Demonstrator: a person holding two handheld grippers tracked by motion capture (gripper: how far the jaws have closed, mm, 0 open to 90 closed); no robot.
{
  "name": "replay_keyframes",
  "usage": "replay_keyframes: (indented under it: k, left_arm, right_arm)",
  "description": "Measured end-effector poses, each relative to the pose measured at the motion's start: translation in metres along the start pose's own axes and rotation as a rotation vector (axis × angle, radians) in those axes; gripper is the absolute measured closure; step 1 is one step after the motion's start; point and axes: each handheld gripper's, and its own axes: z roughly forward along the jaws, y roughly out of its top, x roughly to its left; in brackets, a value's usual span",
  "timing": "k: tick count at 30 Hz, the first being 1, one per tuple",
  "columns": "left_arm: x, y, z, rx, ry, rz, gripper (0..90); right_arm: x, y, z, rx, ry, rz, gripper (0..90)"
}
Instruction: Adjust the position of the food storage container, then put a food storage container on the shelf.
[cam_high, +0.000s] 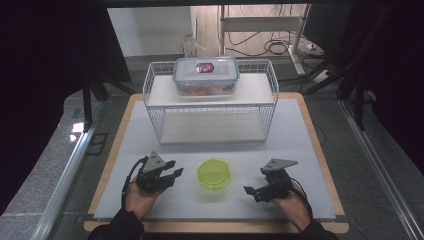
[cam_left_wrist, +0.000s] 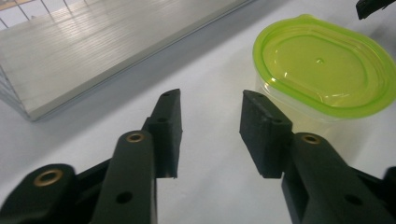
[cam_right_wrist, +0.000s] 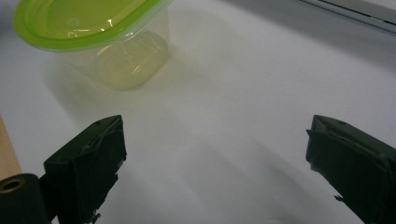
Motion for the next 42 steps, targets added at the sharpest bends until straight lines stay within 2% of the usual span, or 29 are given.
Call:
replay_keyframes:
  k: [5, 10, 16, 19, 23, 26, 29, 31, 35, 37, 40, 42]
  left_arm:
    - [0.001, -0.008, -0.008, -0.009, 0.024, 0.004, 47.3]
    - [0.001, -0.016, -0.016, -0.023, 0.047, 0.023, 33.2]
    - [0.004, -0.026, -0.023, -0.028, 0.048, 0.017, 19.5]
    - [0.004, -0.031, -0.025, -0.030, 0.060, 0.028, 12.4]
    - [0.005, -0.036, -0.026, -0.014, 0.072, 0.031, 7.6]
    - [0.005, -0.042, -0.023, 0.023, 0.081, 0.039, 5.5]
    - [0.007, -0.050, -0.018, 0.077, 0.074, 0.057, 2.7]
    - [0.008, -0.053, -0.016, 0.096, 0.069, 0.066, 1.4]
    - [0.008, -0.052, -0.016, 0.078, 0.060, 0.055, 0.1]
    - [0.009, -0.052, -0.017, 0.061, 0.048, 0.036, 0.0]
    - [0.011, -0.052, -0.018, 0.053, 0.044, 0.025, 0.0]
    - [0.011, -0.052, -0.018, 0.054, 0.044, 0.024, 0.0]
  right_arm:
    - [0.000, 0.000, 0.000, 0.000, 0.001, 0.004, 4.7]
    - [0.000, 0.000, 0.000, -0.003, 0.002, 0.005, 4.7]
    - [0.000, 0.000, 0.000, -0.003, 0.003, 0.009, 4.7]
    - [0.000, 0.000, 0.000, -0.001, 0.002, 0.002, 4.6]
    - [0.001, 0.000, 0.001, 0.001, 0.003, 0.001, 4.5]
    - [0.000, 0.000, 0.001, 0.002, 0.005, 0.003, 4.5]
    - [0.000, -0.001, 0.001, 0.008, 0.008, 0.006, 4.4]
    - [0.000, -0.001, 0.002, 0.011, 0.009, 0.005, 4.4]
    - [0.000, -0.001, 0.002, 0.009, 0.007, 0.010, 3.3]
    - [0.000, 0.000, 0.002, 0.004, 0.000, 0.014, 2.6]
    - [-0.001, 0.001, -0.001, -0.018, 0.004, 0.037, 2.5]
    - [-0.001, 0.003, -0.002, -0.030, -0.007, 0.031, 2.9]
